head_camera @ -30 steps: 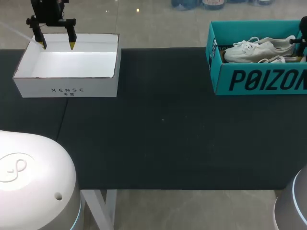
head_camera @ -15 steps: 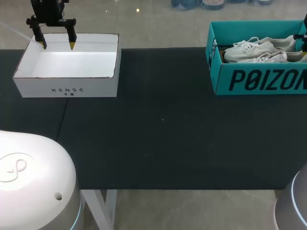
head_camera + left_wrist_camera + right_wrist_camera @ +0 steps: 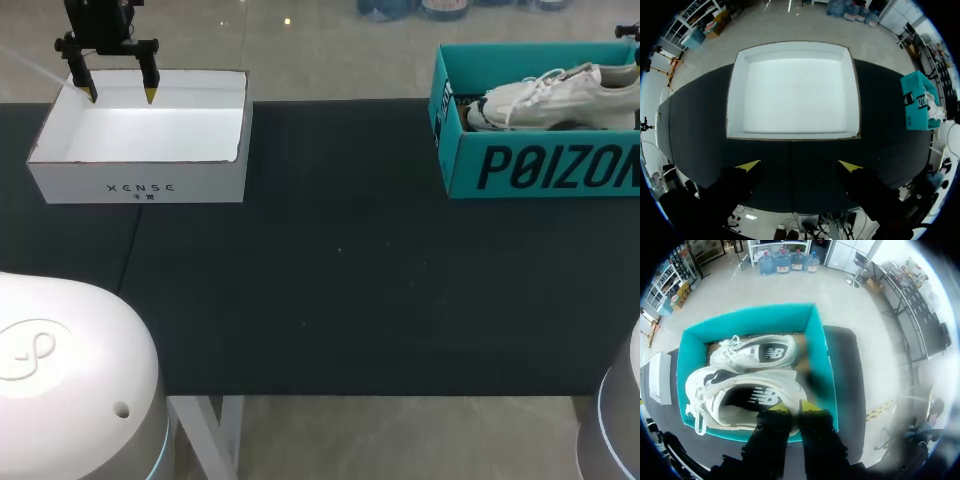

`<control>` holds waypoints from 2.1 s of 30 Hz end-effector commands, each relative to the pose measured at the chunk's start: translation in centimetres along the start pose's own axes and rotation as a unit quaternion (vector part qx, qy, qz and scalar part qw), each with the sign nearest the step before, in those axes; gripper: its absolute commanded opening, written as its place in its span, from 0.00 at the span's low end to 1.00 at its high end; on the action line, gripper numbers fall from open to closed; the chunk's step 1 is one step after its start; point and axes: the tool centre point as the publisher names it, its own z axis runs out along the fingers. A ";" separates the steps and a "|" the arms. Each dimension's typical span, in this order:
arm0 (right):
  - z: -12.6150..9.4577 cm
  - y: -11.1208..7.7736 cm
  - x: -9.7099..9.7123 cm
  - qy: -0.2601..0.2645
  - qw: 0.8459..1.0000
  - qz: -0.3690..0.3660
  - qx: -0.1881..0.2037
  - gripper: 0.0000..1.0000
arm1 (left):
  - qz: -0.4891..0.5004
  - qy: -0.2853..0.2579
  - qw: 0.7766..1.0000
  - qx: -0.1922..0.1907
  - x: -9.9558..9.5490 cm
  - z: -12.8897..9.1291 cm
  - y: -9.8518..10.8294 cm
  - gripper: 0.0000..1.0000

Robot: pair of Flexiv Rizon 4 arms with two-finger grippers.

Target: Take the shoe out of the shoebox, open the shoe tongue, remove and reinsert the insole, then place the shoe into the shoebox

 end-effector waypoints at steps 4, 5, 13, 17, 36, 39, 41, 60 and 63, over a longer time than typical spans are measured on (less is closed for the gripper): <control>-6.6 -2.2 1.0 -0.001 1.000 0.003 -0.019 0.00 | 0.000 0.000 1.000 0.000 0.0 0.0 0.0 1.00; -7.0 -2.6 1.2 0.001 1.000 0.001 -0.022 0.00 | 0.000 0.000 1.000 0.000 0.0 0.0 0.0 1.00; -10.3 -7.7 3.2 0.006 0.999 -0.002 -0.036 0.00 | 0.000 0.000 1.000 0.000 0.0 0.0 0.0 1.00; -10.7 -10.5 3.8 0.003 0.999 -0.001 -0.035 0.00 | 0.000 0.000 1.000 0.000 0.0 0.0 0.0 1.00; -9.1 -24.0 7.1 -0.002 1.000 -0.006 -0.011 0.00 | 0.000 0.000 1.000 0.000 0.0 0.0 0.0 1.00; -9.0 -25.4 8.3 0.000 1.000 -0.006 -0.018 0.00 | 0.000 0.000 1.000 0.000 0.0 0.0 0.0 1.00; -8.9 -26.2 9.3 0.007 1.000 -0.004 -0.024 0.00 | 0.000 0.000 1.000 0.000 0.0 0.0 0.0 1.00; -7.7 -30.2 23.8 0.042 0.997 -0.029 -0.062 0.00 | 0.000 0.000 1.000 0.000 0.0 0.0 0.0 1.00; -7.1 -30.6 25.4 0.039 0.997 -0.029 -0.057 0.00 | 0.000 0.000 1.000 0.000 0.0 0.0 0.0 1.00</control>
